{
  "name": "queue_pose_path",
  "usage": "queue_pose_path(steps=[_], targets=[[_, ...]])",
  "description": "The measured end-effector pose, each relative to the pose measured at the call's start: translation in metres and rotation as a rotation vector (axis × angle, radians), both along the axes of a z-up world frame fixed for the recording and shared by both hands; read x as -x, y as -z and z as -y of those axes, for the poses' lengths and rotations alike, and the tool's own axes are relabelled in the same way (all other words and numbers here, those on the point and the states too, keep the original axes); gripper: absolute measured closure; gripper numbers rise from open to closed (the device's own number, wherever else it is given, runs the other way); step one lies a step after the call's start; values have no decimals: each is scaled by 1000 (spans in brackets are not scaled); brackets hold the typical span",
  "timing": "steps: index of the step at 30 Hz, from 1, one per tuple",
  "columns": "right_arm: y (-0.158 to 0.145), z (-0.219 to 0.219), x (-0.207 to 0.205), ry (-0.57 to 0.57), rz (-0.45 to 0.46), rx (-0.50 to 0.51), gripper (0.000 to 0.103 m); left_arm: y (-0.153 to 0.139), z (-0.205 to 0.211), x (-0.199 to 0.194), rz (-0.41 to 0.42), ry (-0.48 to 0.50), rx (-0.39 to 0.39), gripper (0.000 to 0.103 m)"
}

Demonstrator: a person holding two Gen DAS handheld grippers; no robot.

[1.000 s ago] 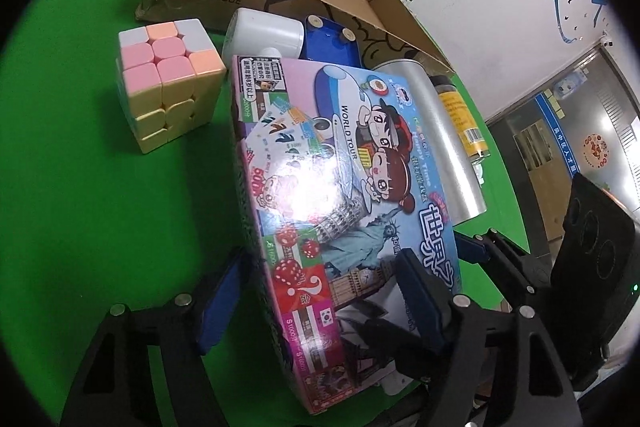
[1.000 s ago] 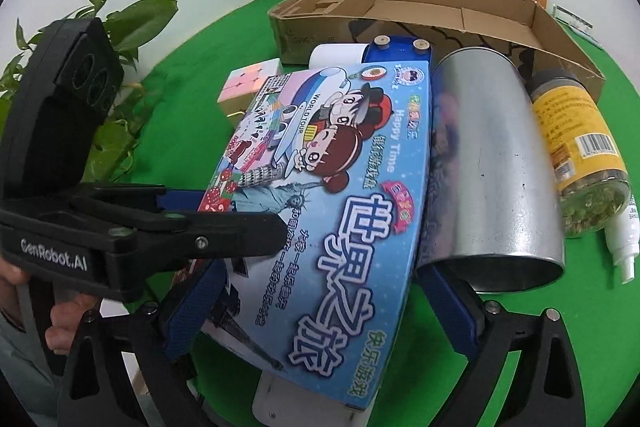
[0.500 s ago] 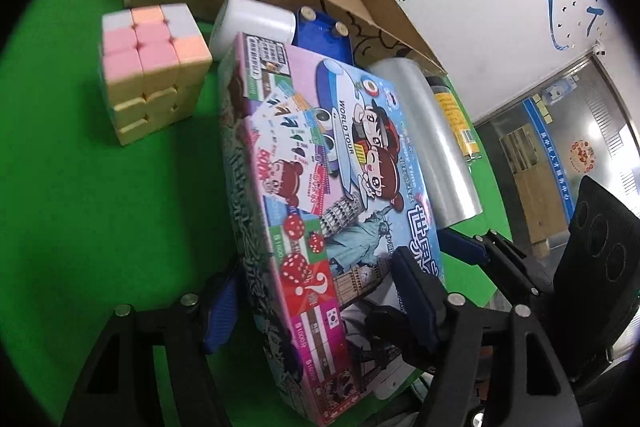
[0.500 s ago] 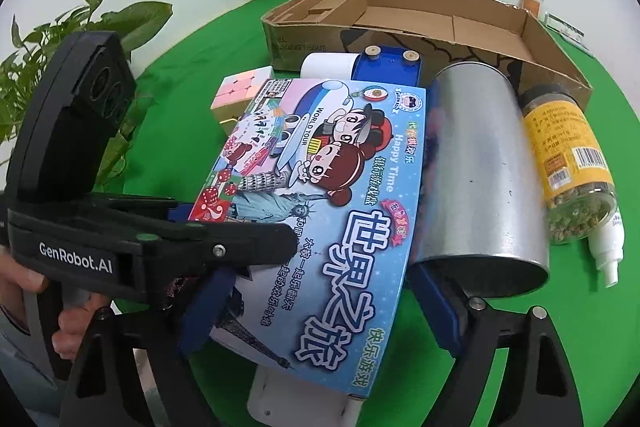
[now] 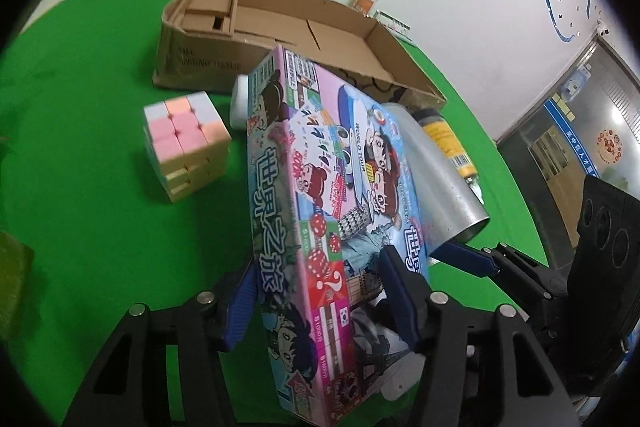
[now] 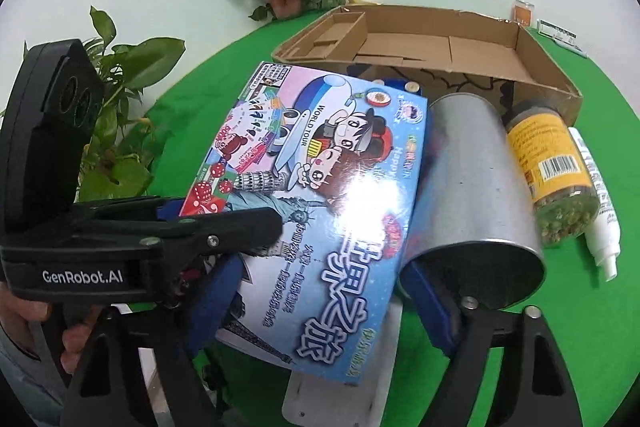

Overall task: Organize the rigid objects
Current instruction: 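Grasp the colourful game box with the right tool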

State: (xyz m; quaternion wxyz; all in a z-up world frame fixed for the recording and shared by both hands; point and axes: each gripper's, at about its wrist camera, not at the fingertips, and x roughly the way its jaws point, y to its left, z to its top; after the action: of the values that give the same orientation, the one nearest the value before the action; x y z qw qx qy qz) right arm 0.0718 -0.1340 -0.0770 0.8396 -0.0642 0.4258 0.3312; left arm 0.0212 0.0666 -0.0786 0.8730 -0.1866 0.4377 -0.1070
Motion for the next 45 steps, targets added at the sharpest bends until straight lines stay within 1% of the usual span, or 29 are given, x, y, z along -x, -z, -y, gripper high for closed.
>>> queue_pose_path(steps=[1,2,3,4,5,6,7,8,9,12,14,16,19,22,23,24,26,28,29,30,31,32,34,36,38,40,42,43,45], targets=[[-2,0,-3,-4,5,-2,33,1,-4,-1,2,-6,0,52],[-5,-2,-5,-8,16,-6,44,1,-5,-2,0,-4,4,52],[-7,-4,-6,-15,26,1,50,0,-5,-3,7,-5,15,55],[-11,-8,-5,-35,36,0,54,-3,-5,-3,14,-7,15,57],[-13,-10,-6,-48,36,2,60,-5,-1,-8,19,-8,2,57],[-14,-14,-6,-61,36,7,62,-5,-1,-10,15,-5,-2,57],[-14,-15,-7,-64,35,12,61,-3,-5,-12,5,-2,19,56],[-12,-14,-10,-59,17,9,57,2,-10,-15,-16,-5,72,56],[-10,-10,-14,-51,-11,1,50,7,-14,-16,-34,-3,104,55],[2,7,-28,-2,-113,-42,39,19,-24,-14,-70,-10,160,53],[13,17,-35,22,-168,-38,36,28,-30,-16,-93,-20,174,51],[20,24,-39,32,-204,-36,36,32,-33,-16,-95,-10,197,51],[16,31,-39,13,-187,-16,34,33,-34,-18,-93,-3,194,51],[4,39,-30,-22,-154,61,28,33,-34,-18,-93,2,192,51],[1,41,-28,-17,-152,96,21,33,-34,-18,-94,6,196,51],[0,47,-24,-13,-153,141,18,34,-35,-18,-94,9,197,51],[-7,57,-13,-39,-151,182,18,33,-34,-19,-91,16,195,51],[-20,64,-2,-96,-185,116,18,34,-33,-19,-93,21,200,51],[-30,66,1,-130,-216,20,17,34,-33,-21,-92,26,200,51],[-34,65,2,-148,-229,-36,11,34,-33,-22,-90,30,199,51],[-36,60,1,-168,-242,-86,9,34,-33,-23,-88,34,199,51],[-33,50,-2,-181,-246,-93,9,35,-34,-24,-88,38,200,51],[-22,30,-11,-183,-237,-52,9,36,-36,-23,-90,39,207,51],[-2,12,-23,-172,-280,-15,12,38,-39,-22,-94,38,213,51],[10,1,-32,-143,-297,6,12,38,-43,-20,-90,37,215,51],[15,-5,-40,-101,-297,9,13,40,-44,-19,-93,33,226,51],[18,-9,-44,-84,-304,3,18,41,-45,-20,-89,37,232,51],[20,-12,-44,-81,-300,9,18,42,-44,-20,-85,41,228,51],[26,-22,-44,-67,-264,54,18,41,-44,-21,-77,44,215,51]])
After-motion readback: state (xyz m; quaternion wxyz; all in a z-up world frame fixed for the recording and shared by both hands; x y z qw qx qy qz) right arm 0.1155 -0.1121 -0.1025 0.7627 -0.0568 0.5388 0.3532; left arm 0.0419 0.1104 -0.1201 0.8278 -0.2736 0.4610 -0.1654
